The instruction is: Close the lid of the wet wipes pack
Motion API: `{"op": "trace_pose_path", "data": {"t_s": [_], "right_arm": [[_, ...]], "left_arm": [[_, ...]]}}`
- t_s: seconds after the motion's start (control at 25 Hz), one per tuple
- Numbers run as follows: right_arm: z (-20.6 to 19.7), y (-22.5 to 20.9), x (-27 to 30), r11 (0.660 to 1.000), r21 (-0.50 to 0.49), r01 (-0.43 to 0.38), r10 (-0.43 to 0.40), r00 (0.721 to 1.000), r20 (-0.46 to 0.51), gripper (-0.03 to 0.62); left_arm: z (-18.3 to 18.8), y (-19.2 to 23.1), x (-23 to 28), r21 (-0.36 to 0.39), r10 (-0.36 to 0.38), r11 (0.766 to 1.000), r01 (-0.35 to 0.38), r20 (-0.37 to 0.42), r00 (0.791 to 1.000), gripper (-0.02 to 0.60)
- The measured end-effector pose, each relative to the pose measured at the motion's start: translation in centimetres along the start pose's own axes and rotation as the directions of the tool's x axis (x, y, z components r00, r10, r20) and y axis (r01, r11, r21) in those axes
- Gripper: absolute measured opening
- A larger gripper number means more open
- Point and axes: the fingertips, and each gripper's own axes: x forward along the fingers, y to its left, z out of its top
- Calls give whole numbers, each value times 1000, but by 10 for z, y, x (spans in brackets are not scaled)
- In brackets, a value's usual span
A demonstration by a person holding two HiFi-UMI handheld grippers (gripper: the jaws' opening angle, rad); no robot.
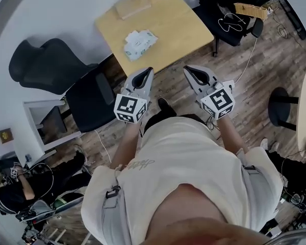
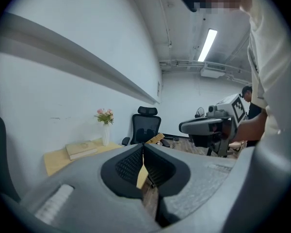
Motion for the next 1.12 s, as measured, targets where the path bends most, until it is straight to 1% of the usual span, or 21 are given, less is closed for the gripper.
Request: {"op": "trace_pose_path", "data": {"t_s": [0.2, 0.28, 0.4, 0.6, 0.72, 0.8, 0.92, 1.12], "right_arm": [[19, -3, 55, 1000, -16, 7, -7, 1000, 6, 3], [23, -1, 70, 1000, -21, -2, 2, 1000, -7, 3], [22, 1, 86, 999, -39, -24, 22, 999, -45, 3], [20, -6, 114, 998, -35, -56, 53, 994, -91, 3], [18, -14, 134, 996, -34, -84, 80, 991, -108, 3], [19, -19, 148, 993, -27, -111, 107, 988, -107, 3], [19, -29, 174, 985, -19, -174, 171, 980, -105, 3], [19, -65, 226, 963, 15, -268, 269, 958, -98, 3]], "left_arm": [[-6, 56, 5, -12, 15, 1000, -14, 3, 1000, 17], [-11, 74, 5, -39, 28, 999, -27, 3, 1000, 17], [-17, 90, 2, -76, 49, 996, -48, 12, 999, 17], [-27, 118, 0, -128, 104, 986, -102, 9, 995, 17], [-27, 134, 3, -142, 135, 981, -133, 3, 991, 17], [-28, 144, 7, -148, 158, 976, -157, -6, 987, 17], [-28, 161, 13, -154, 208, 965, -210, -31, 978, 17], [-15, 199, 40, -155, 285, 943, -293, -72, 956, 17]]}}
